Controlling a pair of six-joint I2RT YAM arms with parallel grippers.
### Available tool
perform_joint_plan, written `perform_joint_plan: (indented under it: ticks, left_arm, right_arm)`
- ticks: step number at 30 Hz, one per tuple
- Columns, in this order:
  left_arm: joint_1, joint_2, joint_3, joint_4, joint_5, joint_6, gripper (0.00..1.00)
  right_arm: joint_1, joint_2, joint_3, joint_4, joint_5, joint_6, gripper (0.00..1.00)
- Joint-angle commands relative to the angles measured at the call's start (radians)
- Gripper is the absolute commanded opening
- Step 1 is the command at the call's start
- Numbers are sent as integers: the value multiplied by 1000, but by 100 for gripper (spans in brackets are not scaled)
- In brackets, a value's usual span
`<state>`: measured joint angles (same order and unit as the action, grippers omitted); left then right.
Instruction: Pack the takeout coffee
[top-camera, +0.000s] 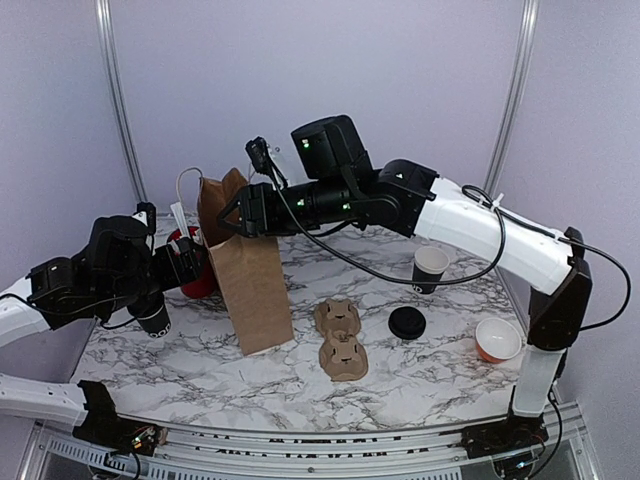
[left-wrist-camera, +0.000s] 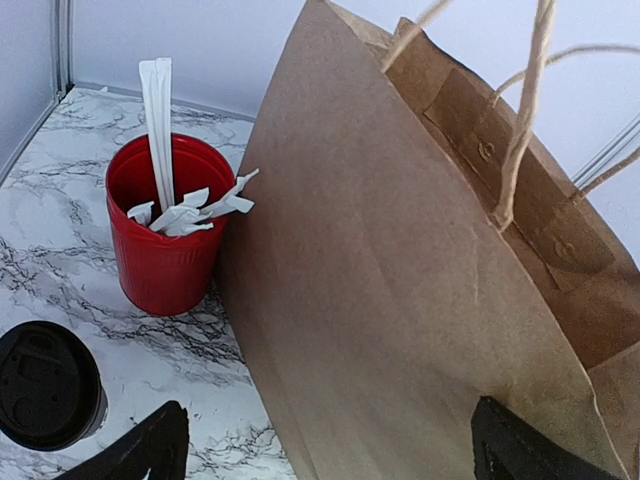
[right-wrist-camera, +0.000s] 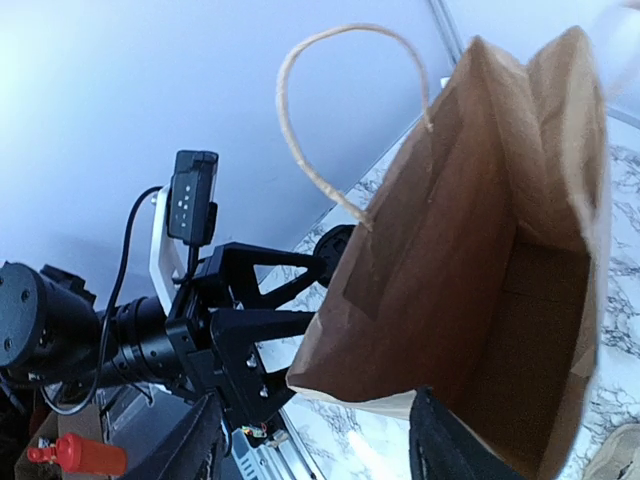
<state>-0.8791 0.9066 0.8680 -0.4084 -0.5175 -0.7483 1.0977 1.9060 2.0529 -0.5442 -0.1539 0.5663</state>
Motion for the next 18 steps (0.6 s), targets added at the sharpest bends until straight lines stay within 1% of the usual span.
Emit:
perform_joint_plan:
  ticks: [1,5,10,12,15,18]
  left_arm:
    - [-5,-53,12,-17,43,23,99]
    - [-11,-129,-7,-11,108,33,99]
    - [-49,-239,-93,-8,185,19,99]
    - [-105,-258,-127,-4,185,-12,99]
    - [-234,-253,-204,36,152,-44,99]
    - [-293,-209,-261,97,179,-63,99]
  right_arm:
    - [8,-69,-23,93,-73,-93,63]
    - [7,-97,-30,89,-64,-166,68]
    - [7,-173,-95,98,-54,-204,74]
    - [7,-222,-176,125,-16,-205,76]
    - [7,-326,-353,166,112,-198,79]
    - [7,-443,-546,199,254,-154,82]
